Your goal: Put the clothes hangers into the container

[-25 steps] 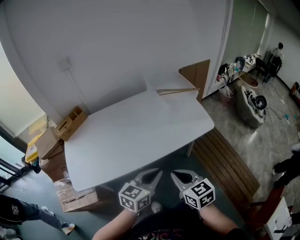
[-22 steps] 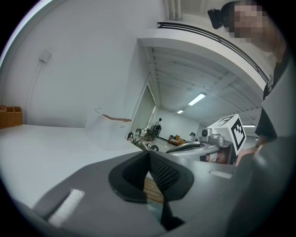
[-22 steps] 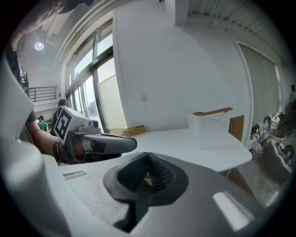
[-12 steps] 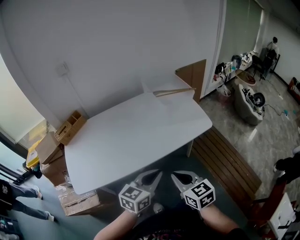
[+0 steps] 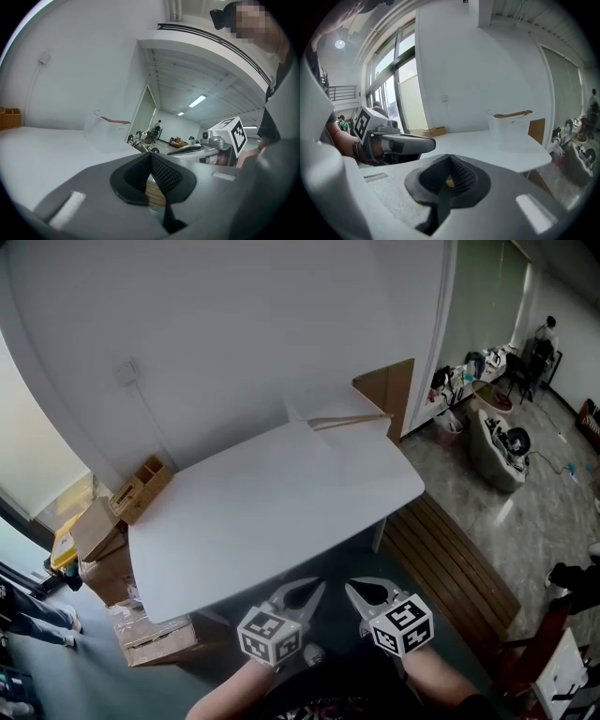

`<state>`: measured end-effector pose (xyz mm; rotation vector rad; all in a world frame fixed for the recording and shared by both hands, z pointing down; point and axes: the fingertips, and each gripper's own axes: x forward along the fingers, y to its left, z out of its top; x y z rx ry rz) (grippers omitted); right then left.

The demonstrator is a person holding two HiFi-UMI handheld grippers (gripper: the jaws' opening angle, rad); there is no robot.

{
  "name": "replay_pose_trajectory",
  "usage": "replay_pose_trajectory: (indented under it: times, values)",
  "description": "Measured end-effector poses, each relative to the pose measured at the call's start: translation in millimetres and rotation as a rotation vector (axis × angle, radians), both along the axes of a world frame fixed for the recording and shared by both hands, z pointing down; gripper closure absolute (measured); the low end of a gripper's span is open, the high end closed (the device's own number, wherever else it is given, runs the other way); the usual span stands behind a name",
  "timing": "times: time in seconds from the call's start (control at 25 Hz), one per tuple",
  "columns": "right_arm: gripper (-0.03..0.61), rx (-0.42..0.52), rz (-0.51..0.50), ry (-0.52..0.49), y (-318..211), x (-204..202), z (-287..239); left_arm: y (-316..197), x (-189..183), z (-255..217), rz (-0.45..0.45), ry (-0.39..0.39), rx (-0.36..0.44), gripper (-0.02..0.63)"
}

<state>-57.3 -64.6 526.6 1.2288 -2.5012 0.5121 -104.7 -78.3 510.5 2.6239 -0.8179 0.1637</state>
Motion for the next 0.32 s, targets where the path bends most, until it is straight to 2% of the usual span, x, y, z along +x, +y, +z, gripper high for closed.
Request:
replay_pose_trajectory:
  times: [0.32]
  values:
    - [0.577,0.004,-0.003,0.008,1.8,2.5,-1.6,3.1,4.9,-2.2,0.008,0.01,0.004,0.611]
